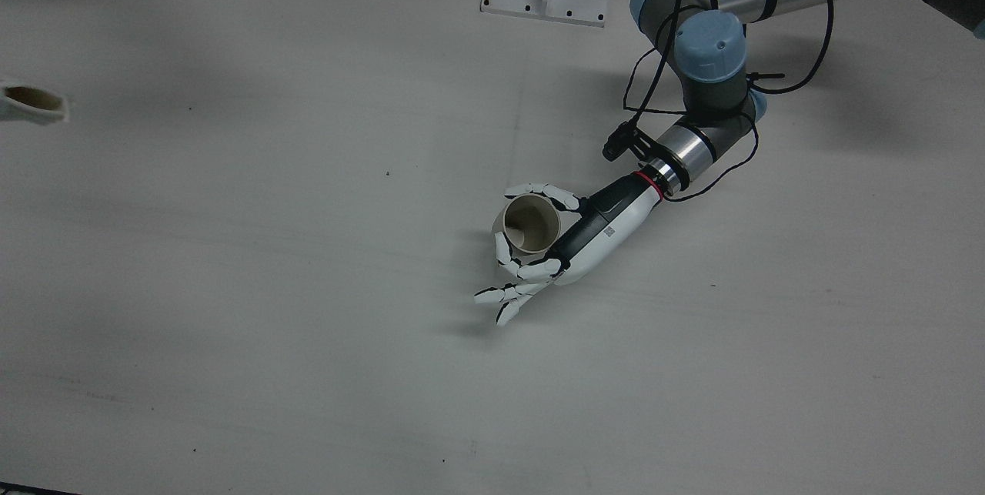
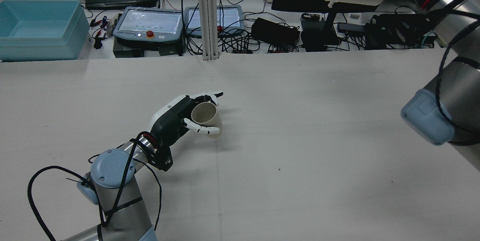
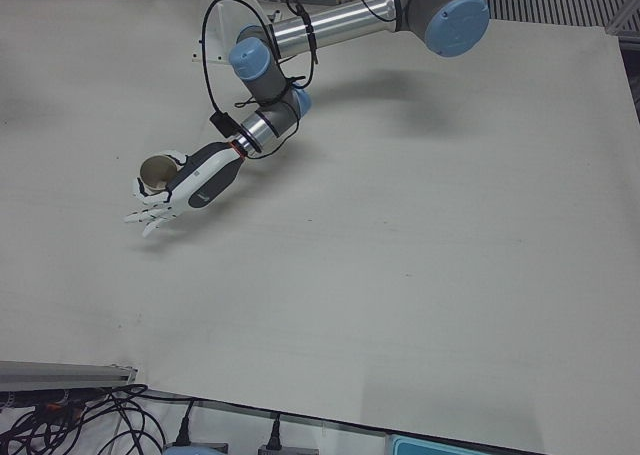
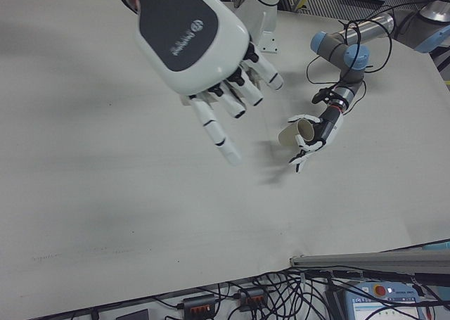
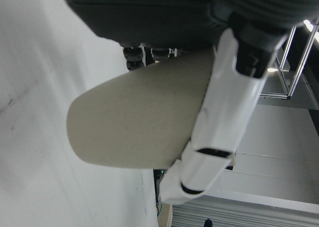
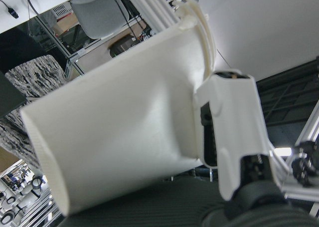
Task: Pour water
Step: 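Lift the white paper cup with the right hand toward the grey cup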
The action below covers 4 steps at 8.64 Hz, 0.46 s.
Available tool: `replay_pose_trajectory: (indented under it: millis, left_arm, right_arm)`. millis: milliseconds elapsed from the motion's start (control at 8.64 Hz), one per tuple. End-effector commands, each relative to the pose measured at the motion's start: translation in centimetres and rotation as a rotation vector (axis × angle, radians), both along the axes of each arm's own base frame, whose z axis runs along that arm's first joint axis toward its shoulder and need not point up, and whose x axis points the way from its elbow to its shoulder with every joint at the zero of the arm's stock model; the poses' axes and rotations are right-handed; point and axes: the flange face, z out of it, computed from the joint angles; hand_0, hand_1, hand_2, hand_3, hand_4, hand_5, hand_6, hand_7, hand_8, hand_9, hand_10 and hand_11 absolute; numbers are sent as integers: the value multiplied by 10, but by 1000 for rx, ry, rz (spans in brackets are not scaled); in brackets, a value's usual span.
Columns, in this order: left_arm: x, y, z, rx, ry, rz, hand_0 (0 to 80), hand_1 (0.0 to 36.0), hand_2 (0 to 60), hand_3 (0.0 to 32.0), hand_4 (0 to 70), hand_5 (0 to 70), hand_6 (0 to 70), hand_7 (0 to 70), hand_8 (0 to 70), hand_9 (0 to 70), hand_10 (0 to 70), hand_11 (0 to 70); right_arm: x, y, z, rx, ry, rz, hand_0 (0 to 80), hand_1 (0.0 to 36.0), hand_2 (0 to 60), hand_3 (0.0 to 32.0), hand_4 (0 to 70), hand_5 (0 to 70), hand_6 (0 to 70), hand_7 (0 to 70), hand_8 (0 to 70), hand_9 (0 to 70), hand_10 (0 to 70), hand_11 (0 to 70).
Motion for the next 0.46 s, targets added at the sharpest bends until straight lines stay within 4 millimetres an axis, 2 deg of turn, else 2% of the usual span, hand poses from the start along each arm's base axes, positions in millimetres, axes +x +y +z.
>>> replay_pose_trajectory:
  millis: [0, 116, 231, 347]
  left_arm:
    - [9, -3, -39, 18, 38, 5, 800, 360, 600, 0, 441, 700, 171, 147, 41, 15, 59, 126]
    - [9, -4, -48, 25, 48, 5, 800, 360, 600, 0, 438, 700, 170, 146, 40, 15, 58, 125]
    - [10, -4, -56, 29, 55, 5, 800, 360, 600, 0, 437, 700, 170, 147, 39, 15, 58, 125]
    - [12, -4, -64, 33, 66, 6, 800, 360, 600, 0, 442, 700, 170, 148, 39, 15, 57, 123]
  right_arm:
    - [-187, 59, -13, -14, 170, -20, 800, 360, 600, 0, 600, 250, 700, 700, 441, 598, 42, 105]
    - [-216, 71, -8, -29, 203, -12, 800, 360, 600, 0, 572, 249, 688, 700, 436, 593, 40, 103]
    - [-236, 72, -5, -42, 222, -16, 800, 360, 600, 0, 525, 247, 648, 700, 425, 574, 41, 104]
    - [-247, 66, -2, -57, 236, -16, 800, 360, 600, 0, 490, 245, 623, 700, 416, 560, 38, 101]
